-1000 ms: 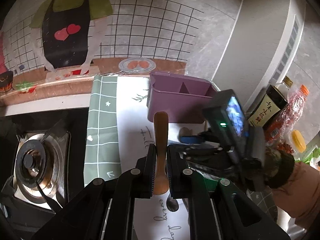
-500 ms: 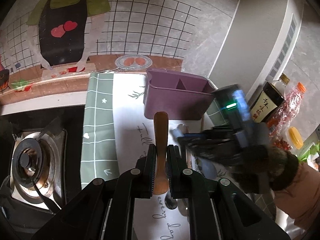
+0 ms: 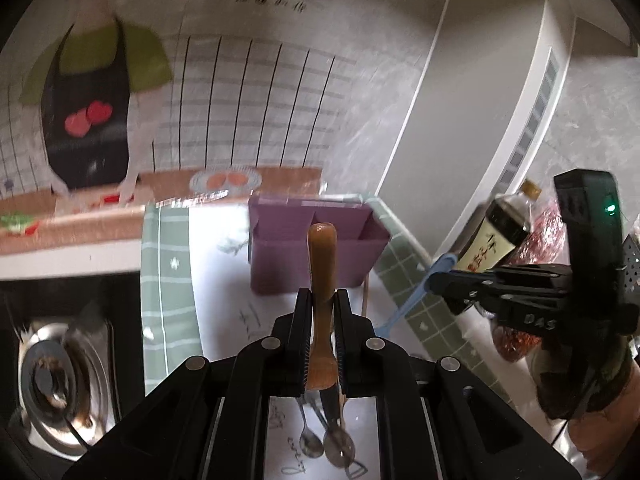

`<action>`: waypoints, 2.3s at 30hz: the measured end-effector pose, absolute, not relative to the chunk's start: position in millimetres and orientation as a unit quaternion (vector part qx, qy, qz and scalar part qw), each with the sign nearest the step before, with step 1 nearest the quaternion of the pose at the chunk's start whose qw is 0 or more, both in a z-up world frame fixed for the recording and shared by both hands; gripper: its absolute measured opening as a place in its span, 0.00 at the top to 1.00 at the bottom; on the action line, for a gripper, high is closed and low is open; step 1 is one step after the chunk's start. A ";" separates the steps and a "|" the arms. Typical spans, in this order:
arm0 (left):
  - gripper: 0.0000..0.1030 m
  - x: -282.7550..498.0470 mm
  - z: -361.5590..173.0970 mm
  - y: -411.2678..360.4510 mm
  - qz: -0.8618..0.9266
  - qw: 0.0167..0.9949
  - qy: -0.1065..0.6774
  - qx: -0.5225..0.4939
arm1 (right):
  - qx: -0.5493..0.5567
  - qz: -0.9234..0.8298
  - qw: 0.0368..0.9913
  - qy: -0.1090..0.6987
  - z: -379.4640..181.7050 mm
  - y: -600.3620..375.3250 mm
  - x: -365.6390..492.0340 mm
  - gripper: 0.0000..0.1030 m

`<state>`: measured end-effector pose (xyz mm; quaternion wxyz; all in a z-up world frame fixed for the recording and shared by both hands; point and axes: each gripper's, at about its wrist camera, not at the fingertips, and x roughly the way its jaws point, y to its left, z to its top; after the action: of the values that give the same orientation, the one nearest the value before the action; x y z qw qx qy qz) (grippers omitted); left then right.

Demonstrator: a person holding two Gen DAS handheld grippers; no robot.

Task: Organize utensils
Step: 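Lift the wooden spoon with the left tool while the right tool lifts the blue spoon toward the caddy, then drop both spoons into the purple caddy and open both tools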

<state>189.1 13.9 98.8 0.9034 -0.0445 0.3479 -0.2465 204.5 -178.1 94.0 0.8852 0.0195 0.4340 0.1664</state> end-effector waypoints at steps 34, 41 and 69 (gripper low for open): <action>0.89 359.8 96.3 -55.5 -0.202 0.919 0.338 -0.005 | 0.039 0.072 0.914 0.396 107.8 -219.0 338.3 0.96; 0.87 366.3 65.7 -60.8 -0.202 0.907 0.369 -0.010 | 0.047 0.068 0.898 0.432 68.3 -221.3 350.2 0.96; 0.23 182.4 62.3 -7.9 -0.145 0.922 0.360 0.014 | -0.032 -0.002 0.936 0.350 65.6 -205.2 170.9 0.00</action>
<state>182.4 -7.9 62.3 0.9217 0.0144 0.3596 -0.1450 170.9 -205.2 65.6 0.9360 -0.0322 0.3505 -0.0016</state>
